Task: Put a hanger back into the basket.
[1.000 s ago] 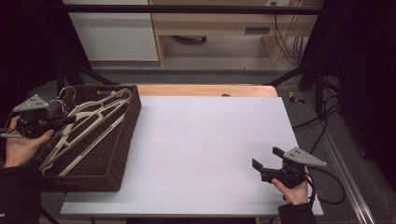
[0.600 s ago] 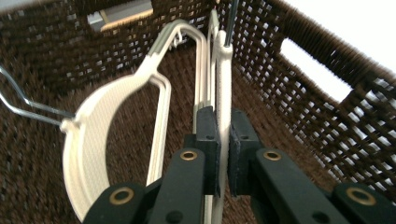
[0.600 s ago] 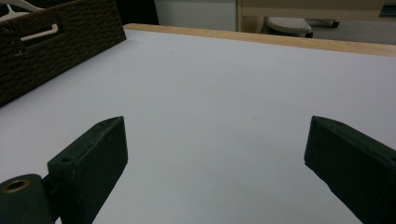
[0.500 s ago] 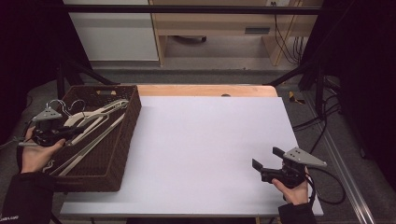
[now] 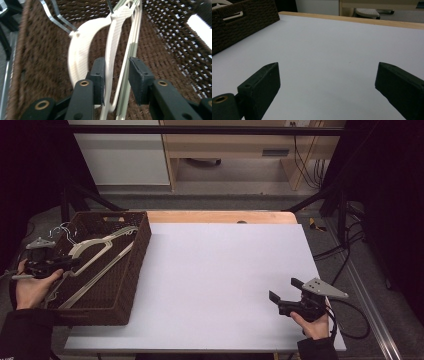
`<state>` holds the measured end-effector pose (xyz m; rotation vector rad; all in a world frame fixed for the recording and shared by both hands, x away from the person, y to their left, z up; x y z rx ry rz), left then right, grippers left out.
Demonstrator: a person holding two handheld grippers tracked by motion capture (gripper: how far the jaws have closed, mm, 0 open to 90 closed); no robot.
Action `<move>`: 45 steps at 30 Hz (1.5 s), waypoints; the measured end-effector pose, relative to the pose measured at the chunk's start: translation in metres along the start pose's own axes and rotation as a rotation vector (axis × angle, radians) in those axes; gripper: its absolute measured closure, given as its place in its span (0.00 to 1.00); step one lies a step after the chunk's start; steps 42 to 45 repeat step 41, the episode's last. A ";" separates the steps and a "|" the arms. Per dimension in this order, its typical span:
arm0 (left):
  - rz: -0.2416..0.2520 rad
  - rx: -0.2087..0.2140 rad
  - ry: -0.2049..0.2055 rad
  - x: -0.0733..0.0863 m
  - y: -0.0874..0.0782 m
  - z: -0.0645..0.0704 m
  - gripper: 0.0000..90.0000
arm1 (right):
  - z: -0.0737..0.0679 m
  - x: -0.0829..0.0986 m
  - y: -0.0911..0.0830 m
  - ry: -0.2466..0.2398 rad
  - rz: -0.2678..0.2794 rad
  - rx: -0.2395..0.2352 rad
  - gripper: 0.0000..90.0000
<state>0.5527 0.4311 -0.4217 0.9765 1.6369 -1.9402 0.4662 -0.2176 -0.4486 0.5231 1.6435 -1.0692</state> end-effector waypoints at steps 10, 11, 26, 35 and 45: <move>0.049 0.002 -0.016 0.004 -0.017 0.004 0.69 | 0.000 0.000 -0.001 0.001 0.000 0.000 0.07; 0.069 0.017 -0.007 0.003 -0.021 0.011 0.68 | 0.000 0.000 -0.001 0.001 0.003 0.000 0.07; 0.371 0.288 0.078 -0.017 -0.060 0.136 0.23 | 0.001 -0.004 -0.006 0.004 0.026 0.001 0.06; 0.377 0.359 0.146 -0.007 -0.043 0.190 0.11 | 0.002 -0.007 -0.010 -0.002 0.045 -0.007 0.06; 0.376 0.392 0.147 0.004 -0.035 0.204 0.10 | 0.004 -0.009 -0.015 -0.008 0.057 -0.011 0.06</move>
Point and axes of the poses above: each handheld gripper's, and its own axes: y roughly forward along the jaws, x roughly out of its underside, z roughly to its right, the point moved 8 cm from there along y, roughly forward along the jaws, and after that the axes turned 5 degrees about -y, right-handed, at the moved point
